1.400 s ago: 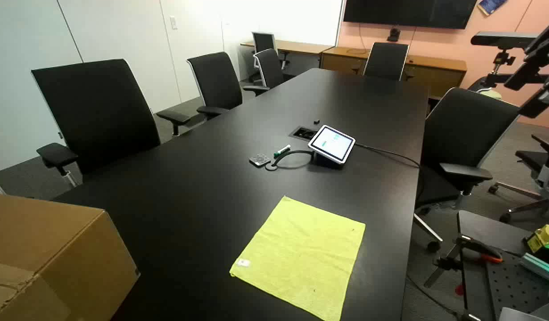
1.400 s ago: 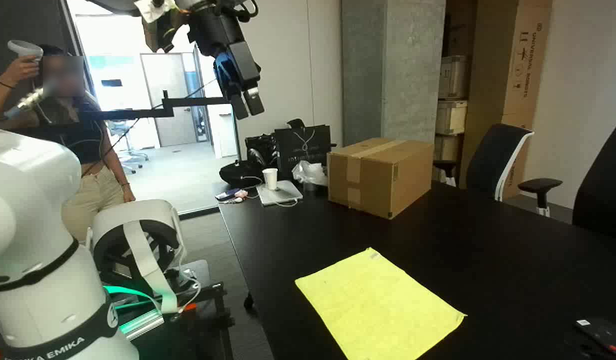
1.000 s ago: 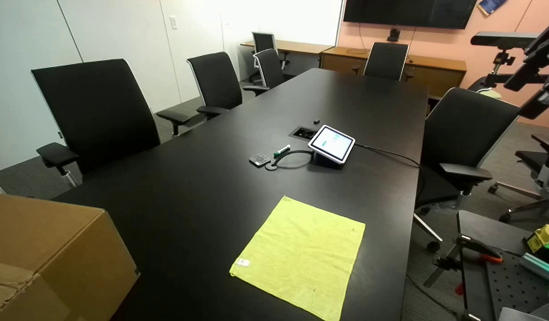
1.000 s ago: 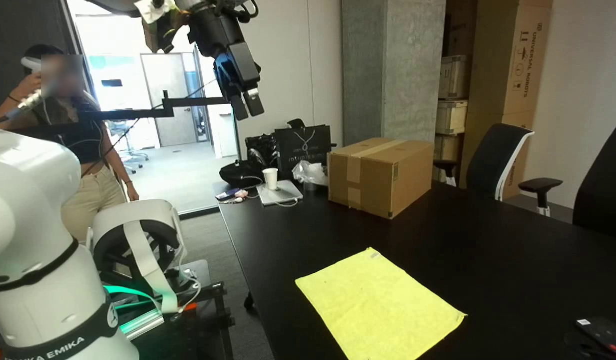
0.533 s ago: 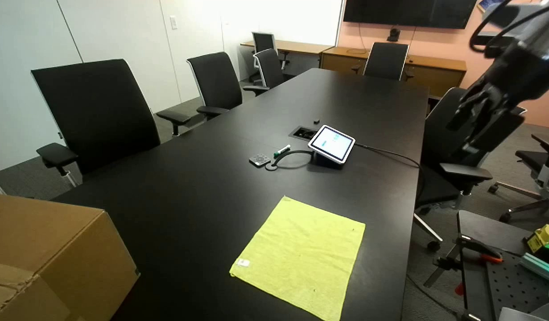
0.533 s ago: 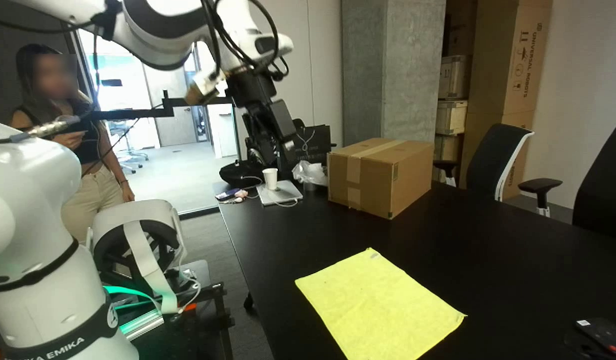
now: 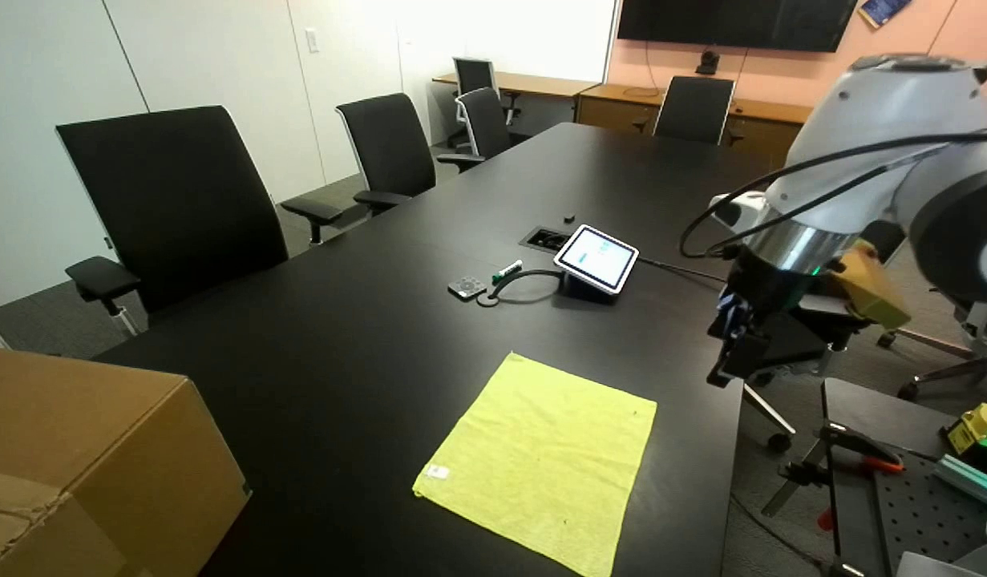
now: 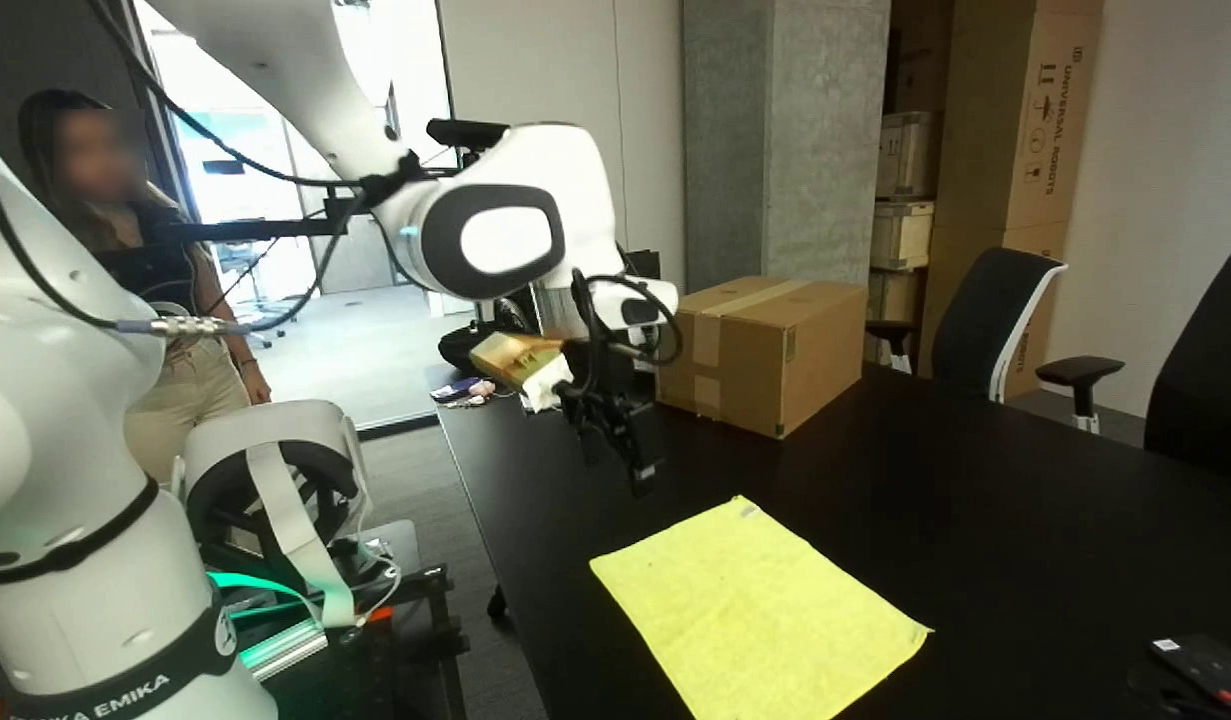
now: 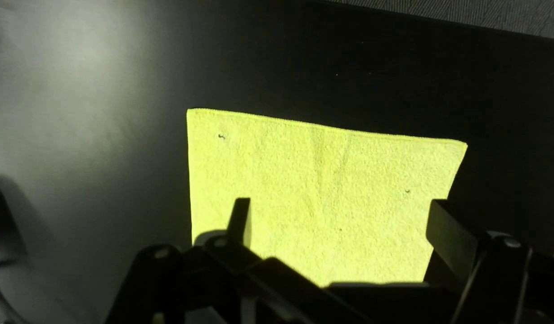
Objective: Fold the towel in half
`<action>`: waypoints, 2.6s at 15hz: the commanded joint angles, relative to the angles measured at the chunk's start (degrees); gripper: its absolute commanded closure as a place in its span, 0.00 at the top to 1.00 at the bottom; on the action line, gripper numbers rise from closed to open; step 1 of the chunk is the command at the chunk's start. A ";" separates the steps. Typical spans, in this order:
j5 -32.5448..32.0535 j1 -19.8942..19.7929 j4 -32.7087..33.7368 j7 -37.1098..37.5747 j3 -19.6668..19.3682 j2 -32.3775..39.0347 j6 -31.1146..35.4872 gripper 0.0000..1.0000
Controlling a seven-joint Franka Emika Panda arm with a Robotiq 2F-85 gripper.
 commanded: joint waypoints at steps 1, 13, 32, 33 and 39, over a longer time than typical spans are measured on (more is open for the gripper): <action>-0.22 -1.13 3.96 1.35 -0.18 15.08 11.74 1.00; -19.04 5.29 18.10 29.73 -10.39 45.26 21.93 1.00; 2.72 -10.87 24.15 2.51 -1.54 52.56 29.99 1.00; 2.15 -13.68 24.60 0.08 0.37 52.78 29.90 1.00; 1.43 -18.01 28.04 -6.52 1.67 55.91 26.54 1.00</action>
